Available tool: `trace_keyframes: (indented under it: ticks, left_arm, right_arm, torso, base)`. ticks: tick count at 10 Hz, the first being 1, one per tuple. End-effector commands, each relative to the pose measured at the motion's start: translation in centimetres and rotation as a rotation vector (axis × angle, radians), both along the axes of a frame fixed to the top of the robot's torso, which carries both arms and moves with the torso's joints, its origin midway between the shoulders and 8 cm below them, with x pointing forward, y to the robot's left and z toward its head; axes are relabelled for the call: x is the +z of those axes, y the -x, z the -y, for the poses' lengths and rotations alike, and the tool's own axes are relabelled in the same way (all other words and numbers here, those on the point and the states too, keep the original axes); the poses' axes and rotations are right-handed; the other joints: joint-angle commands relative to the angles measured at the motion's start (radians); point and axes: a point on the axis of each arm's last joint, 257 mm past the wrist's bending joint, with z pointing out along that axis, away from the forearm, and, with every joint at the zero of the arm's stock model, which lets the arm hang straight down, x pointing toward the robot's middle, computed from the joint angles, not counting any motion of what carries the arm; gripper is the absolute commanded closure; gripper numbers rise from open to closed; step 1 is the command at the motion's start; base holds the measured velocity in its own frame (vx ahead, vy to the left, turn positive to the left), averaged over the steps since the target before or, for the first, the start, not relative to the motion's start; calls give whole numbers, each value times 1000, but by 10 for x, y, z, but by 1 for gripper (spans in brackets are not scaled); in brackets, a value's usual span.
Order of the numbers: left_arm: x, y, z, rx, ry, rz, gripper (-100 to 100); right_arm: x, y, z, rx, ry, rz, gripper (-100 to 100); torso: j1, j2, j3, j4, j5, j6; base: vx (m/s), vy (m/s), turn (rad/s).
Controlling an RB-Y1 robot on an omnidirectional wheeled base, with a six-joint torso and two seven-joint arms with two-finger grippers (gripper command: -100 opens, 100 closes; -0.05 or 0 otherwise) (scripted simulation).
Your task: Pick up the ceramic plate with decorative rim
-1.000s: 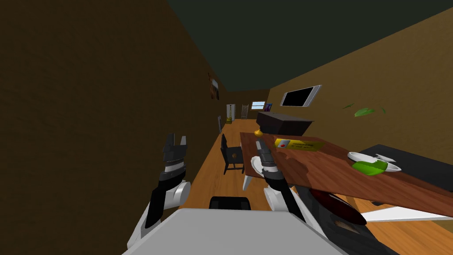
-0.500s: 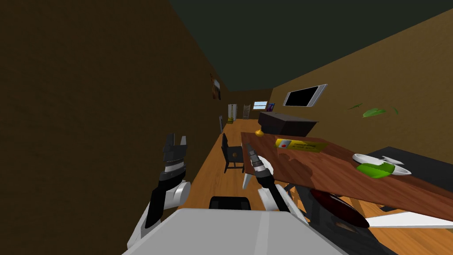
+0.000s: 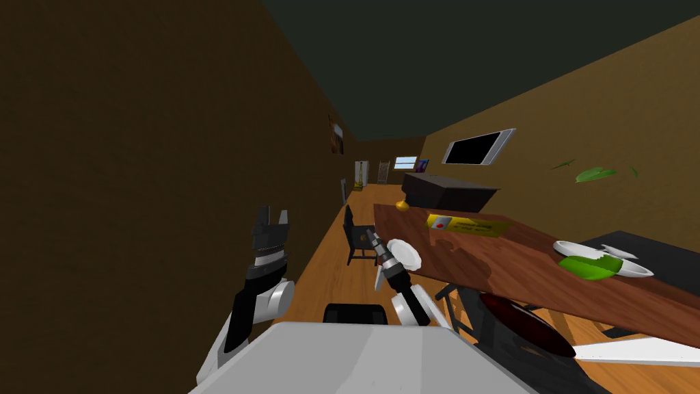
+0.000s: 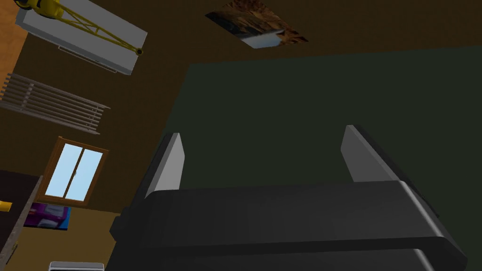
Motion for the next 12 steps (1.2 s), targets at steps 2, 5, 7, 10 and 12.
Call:
trace_keyframes:
  ticks: [2, 5, 7, 10, 12]
  left_arm:
    - [0, 0, 0, 0, 0, 0, 0]
    - [0, 0, 0, 0, 0, 0, 0]
    - [0, 0, 0, 0, 0, 0, 0]
    - [0, 0, 0, 0, 0, 0, 0]
    - [0, 0, 0, 0, 0, 0, 0]
  right_arm:
    - [-36, 0, -14, 20, 89, -67, -100]
    - [-89, 3, -38, 56, 242, -156, -100]
    - [-123, 7, -46, 73, 333, -210, -100]
    - [-155, 13, -51, 89, 441, -250, -100]
    - [-186, 20, -53, 103, 541, -290, -100]
  torso:
    - [0, 0, 0, 0, 0, 0]
    - [-1, 0, 0, 0, 0, 0]
    - [0, 0, 0, 0, 0, 0]
    - [-1, 1, 0, 0, 0, 0]
    - [0, 1, 0, 0, 0, 0]
  base:
    - [-45, -17, 65]
    - [-46, -27, 70]
    - [-46, -28, 69]
    - [-48, -27, 65]
    - [-46, -22, 70]
